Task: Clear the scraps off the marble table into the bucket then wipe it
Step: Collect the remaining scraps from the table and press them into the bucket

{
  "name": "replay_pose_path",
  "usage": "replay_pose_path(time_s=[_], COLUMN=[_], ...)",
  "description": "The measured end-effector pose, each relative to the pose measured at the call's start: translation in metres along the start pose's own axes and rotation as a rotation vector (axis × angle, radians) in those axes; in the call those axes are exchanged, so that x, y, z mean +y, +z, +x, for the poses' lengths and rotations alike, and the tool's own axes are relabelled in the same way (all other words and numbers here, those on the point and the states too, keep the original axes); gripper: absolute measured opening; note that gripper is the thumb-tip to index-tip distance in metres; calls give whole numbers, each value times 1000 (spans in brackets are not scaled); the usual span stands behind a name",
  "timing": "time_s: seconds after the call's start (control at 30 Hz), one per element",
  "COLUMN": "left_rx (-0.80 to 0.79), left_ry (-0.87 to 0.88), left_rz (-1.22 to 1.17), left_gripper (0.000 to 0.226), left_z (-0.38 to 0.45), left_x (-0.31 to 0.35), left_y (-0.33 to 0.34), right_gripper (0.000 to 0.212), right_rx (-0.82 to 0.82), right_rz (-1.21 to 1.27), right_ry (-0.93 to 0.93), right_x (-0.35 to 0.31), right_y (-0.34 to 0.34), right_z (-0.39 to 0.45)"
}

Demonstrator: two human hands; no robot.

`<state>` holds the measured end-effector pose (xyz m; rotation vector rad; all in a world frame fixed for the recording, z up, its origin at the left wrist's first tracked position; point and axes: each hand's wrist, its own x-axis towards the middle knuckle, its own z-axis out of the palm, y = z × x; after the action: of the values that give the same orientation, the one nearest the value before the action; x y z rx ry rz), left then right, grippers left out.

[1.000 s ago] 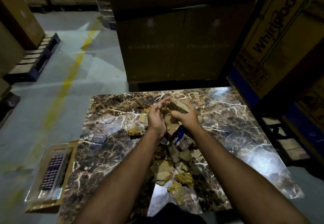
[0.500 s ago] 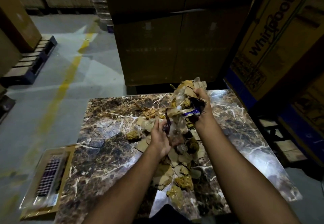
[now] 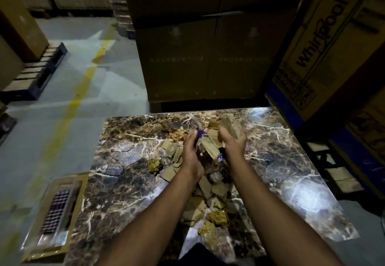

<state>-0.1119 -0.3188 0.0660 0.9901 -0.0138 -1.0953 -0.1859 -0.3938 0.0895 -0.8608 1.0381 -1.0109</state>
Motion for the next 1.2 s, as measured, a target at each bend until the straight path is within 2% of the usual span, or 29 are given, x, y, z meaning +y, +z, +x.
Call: replay_pose_path(time_s=[0.07, 0.17, 0.23, 0.37, 0.43, 0.53, 0.67, 0.73, 0.87, 1.03, 1.2], left_rx=[11, 34, 7, 31, 56, 71, 98, 115, 115, 126, 71], left_ry=[44, 132, 164, 229, 262, 278, 191, 159, 179, 216, 179], left_rz=[32, 64, 75, 57, 69, 95, 20, -17, -19, -24, 75], left_gripper=[52, 24, 19, 12, 10, 19, 43, 51, 37, 50, 37], left_z=[0, -1, -2, 2, 2, 3, -1, -2, -6, -8, -20], left_x=[-3, -5, -6, -7, -5, -7, -9, -8, -8, -17, -24], left_y=[3, 5, 6, 3, 3, 1, 8, 12, 14, 12, 16], right_gripper=[36, 37, 38, 25, 38, 83, 102, 98, 88, 45, 40], right_rx=[-60, -133, -193, -399, -466, -445, -350, -316, -395, -325, -275], right_rz=[-168, -331, -395, -317, -266, -375, -573, -611, -414, -394, -395], right_ry=[-135, -276, -336, -263, -221, -135, -230, -261, -253, -202, -161], right_x=[5, 9, 11, 13, 17, 31, 42, 39, 32, 27, 25], right_y=[2, 5, 4, 2, 0, -5, -12, -14, -21, -24, -33], right_z=[-10, -18, -21, -26, -26, -20, -13, -12, -19, -24, -24])
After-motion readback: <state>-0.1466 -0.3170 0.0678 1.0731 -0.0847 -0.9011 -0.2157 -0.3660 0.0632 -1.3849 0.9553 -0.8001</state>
